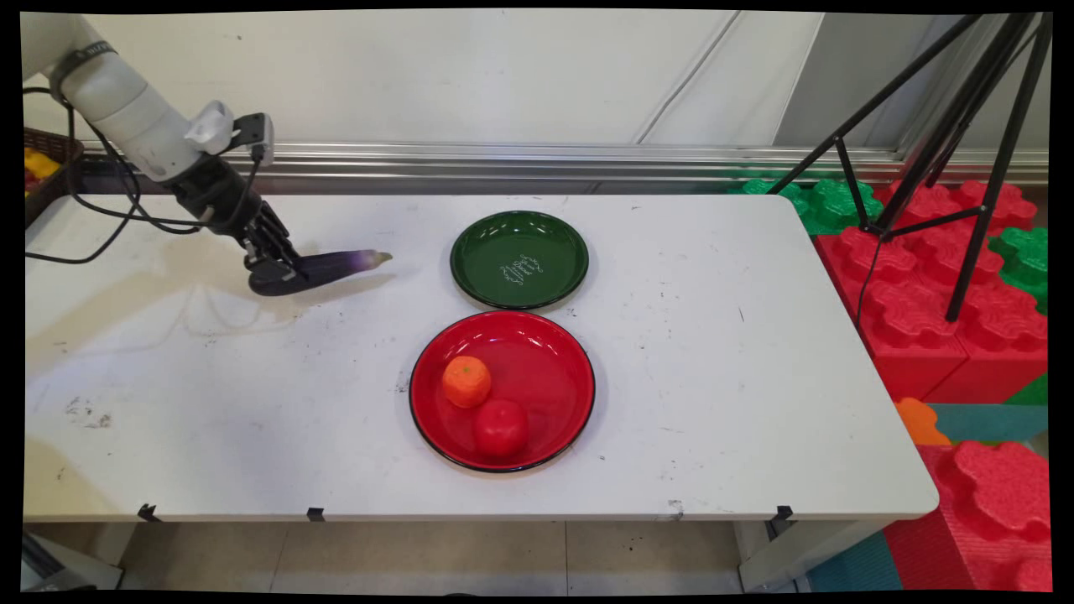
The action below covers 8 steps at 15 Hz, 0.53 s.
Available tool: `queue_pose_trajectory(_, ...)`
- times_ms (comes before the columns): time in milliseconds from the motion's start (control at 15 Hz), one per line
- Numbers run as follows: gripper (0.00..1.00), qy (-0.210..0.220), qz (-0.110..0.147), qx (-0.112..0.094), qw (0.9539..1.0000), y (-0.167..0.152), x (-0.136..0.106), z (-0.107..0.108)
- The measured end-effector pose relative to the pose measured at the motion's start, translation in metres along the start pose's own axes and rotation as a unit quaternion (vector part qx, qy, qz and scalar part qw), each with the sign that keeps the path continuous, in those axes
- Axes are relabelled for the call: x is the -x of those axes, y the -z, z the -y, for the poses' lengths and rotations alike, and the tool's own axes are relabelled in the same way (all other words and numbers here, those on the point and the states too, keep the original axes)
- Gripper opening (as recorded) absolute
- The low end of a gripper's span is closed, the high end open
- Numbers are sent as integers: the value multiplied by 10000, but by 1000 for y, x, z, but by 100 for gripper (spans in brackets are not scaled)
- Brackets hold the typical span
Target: Place the picked object on the table
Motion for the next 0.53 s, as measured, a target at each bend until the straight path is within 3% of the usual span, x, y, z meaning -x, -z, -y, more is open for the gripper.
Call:
queue_pose_trajectory(133,0,-1,-47,-10,10000,-6,-3,1)
queue_pose_trajectory(200,100,-4,-64,-4,10000,-9,-4,2)
queue_pose_trajectory(533,100,-67,-113,8,9999,-8,-7,2)
